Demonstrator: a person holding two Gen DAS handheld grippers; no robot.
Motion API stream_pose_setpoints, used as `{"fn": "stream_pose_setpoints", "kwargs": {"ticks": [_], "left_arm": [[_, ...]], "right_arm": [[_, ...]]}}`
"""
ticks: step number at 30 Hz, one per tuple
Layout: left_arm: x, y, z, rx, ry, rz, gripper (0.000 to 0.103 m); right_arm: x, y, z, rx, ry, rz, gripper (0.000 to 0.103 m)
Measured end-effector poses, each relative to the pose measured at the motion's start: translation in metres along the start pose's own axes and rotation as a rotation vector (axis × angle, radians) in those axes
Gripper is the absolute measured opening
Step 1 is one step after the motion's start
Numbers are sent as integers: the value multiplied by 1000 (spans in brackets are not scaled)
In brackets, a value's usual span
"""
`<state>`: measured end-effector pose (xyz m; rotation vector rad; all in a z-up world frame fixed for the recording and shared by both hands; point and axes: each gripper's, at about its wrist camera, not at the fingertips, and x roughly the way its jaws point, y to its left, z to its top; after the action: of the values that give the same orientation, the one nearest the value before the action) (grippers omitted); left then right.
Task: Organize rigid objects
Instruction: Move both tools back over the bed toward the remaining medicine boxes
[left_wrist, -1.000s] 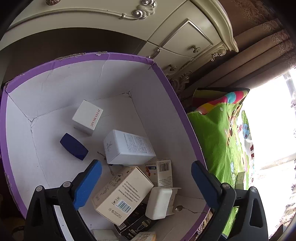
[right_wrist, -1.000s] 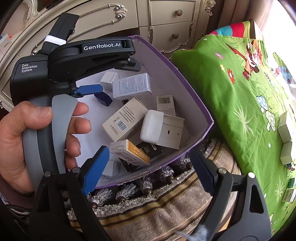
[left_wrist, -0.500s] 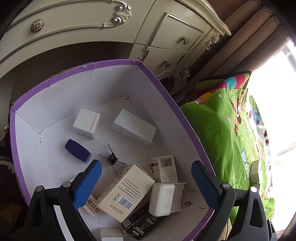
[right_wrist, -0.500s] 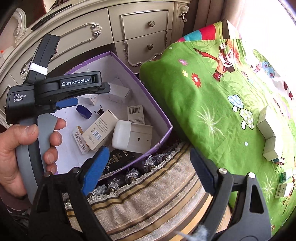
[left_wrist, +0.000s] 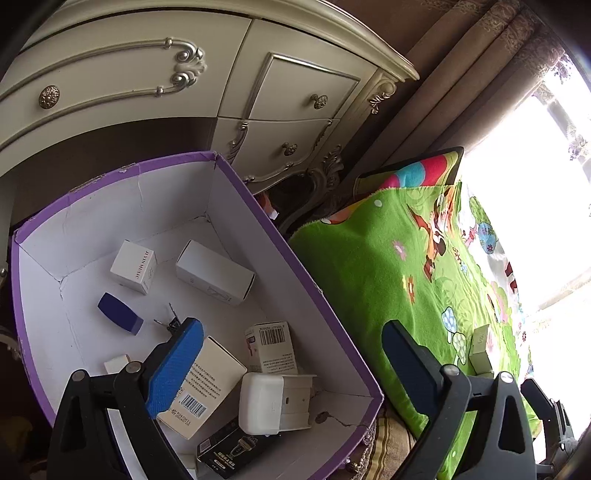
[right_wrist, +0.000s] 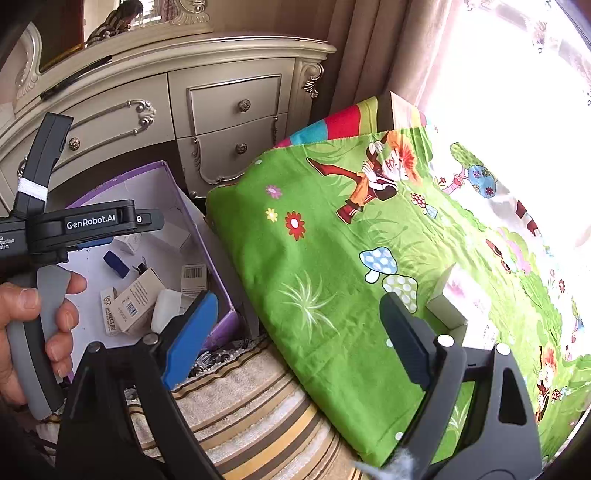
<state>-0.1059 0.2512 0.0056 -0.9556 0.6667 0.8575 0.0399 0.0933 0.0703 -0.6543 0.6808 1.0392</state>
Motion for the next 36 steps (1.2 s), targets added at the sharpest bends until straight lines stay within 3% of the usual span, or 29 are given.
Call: {"fn": "stream_pose_setpoints", "kwargs": {"ticks": [9,14,19,29,36], "left_arm": [[7,-66,-15,117,5,-65,98],[17,-104,-30,188,44,-117,96],[25,-147,-49,269,66,-154,95],[43,-228,-96,466,118,-204,95],[60,-281,-132,600,165,-241,95]], "right_arm": [[-5,-87,-25,107,-54,-220,92],[-2,-149,-55,286,-32,-235,93],[0,-193,-87,365,20,-313,93],[1,-250,-139,477,106,-344,93],[8,-265,-166,492,166,-272,93]]}}
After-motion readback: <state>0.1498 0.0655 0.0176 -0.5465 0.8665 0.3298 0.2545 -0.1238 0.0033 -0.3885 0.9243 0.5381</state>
